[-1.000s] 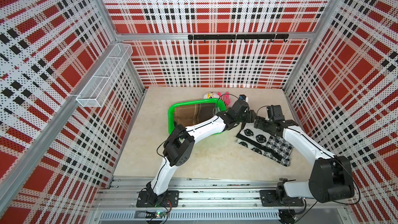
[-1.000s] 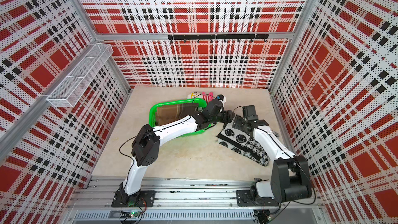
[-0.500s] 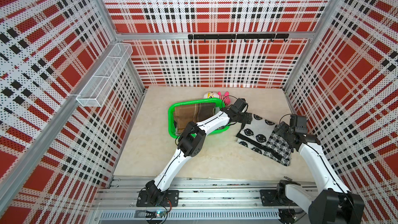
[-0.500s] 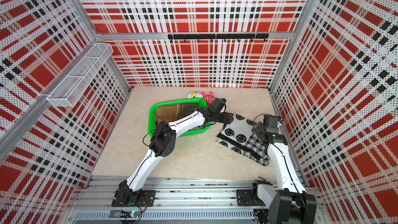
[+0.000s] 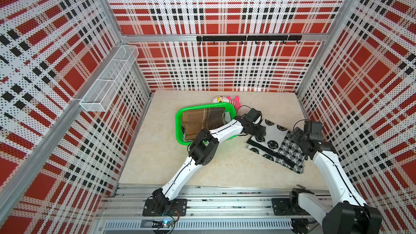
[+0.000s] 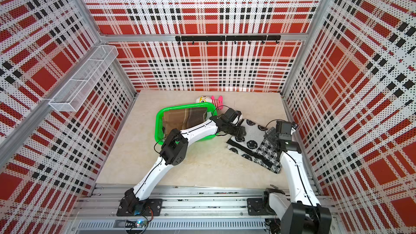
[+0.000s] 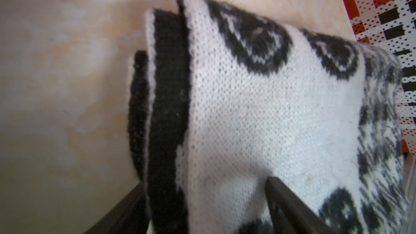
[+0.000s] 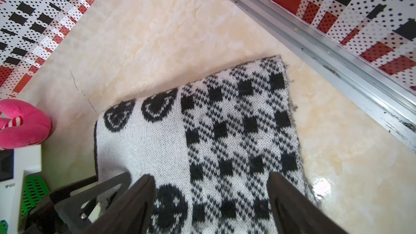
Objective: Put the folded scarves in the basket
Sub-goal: Pick up the scarf at the center of the board.
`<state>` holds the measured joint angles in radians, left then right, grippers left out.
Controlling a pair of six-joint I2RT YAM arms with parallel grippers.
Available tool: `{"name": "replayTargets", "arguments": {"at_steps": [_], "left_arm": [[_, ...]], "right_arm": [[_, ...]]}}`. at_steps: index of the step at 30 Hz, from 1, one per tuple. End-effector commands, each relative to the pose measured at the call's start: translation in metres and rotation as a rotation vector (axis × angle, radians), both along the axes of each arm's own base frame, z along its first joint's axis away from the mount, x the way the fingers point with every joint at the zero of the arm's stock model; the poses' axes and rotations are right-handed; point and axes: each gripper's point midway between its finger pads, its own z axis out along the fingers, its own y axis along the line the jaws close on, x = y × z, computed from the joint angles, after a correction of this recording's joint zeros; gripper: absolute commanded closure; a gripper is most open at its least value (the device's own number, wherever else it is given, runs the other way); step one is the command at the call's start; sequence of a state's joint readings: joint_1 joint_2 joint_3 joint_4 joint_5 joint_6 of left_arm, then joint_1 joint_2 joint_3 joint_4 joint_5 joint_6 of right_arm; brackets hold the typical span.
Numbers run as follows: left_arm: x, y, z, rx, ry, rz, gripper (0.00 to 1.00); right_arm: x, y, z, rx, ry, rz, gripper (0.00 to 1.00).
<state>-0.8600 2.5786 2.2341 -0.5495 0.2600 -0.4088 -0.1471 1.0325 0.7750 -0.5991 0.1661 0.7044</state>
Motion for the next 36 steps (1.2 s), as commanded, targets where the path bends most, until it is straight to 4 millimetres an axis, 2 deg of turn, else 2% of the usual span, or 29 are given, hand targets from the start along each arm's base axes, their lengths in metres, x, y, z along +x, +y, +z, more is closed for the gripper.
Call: {"name": "replayTargets", "arguments": {"at_steps": [1, 3, 5, 6, 7, 13, 16, 21, 27, 32, 36], "left_arm": [[-0.015, 0.001, -0.033, 0.050, 0.060, -0.022, 0.30], [-0.016, 0.004, -0.040, 0.069, 0.064, -0.007, 0.47], [-0.015, 0.008, -0.040, 0.086, 0.059, 0.024, 0.83], [-0.013, 0.010, -0.039, 0.090, 0.053, 0.043, 0.96], [-0.011, 0.012, -0.034, 0.092, 0.041, 0.066, 1.00], [0.014, 0.040, 0.012, 0.067, -0.059, 0.212, 1.00], [0.026, 0.055, 0.023, 0.057, -0.074, 0.244, 1.00], [0.039, 0.066, 0.028, 0.045, -0.078, 0.259, 1.00], [0.043, 0.062, 0.035, 0.027, -0.088, 0.252, 1.00], [0.039, 0.057, 0.035, 0.024, -0.088, 0.241, 1.00], [0.038, 0.055, 0.033, 0.026, -0.087, 0.237, 1.00]], "right_arm": [[-0.006, -0.004, -0.002, -0.004, -0.002, -0.024, 0.15], [-0.007, -0.004, -0.002, -0.004, -0.004, -0.024, 0.16], [-0.008, -0.005, -0.001, -0.013, -0.006, -0.027, 0.16], [-0.009, -0.006, -0.001, -0.018, -0.006, -0.029, 0.16], [-0.009, -0.007, 0.000, -0.026, -0.007, -0.030, 0.16], [-0.005, -0.012, -0.013, -0.043, 0.041, -0.030, 0.16], [-0.002, -0.012, -0.028, 0.014, 0.060, -0.020, 0.14], [-0.002, -0.014, -0.061, 0.115, 0.109, -0.003, 0.14], [0.006, 0.006, -0.091, 0.244, 0.139, 0.090, 0.14], [0.002, 0.005, -0.106, 0.265, 0.159, 0.087, 0.14], [0.008, 0.005, -0.112, 0.287, 0.156, 0.108, 0.15]]}}
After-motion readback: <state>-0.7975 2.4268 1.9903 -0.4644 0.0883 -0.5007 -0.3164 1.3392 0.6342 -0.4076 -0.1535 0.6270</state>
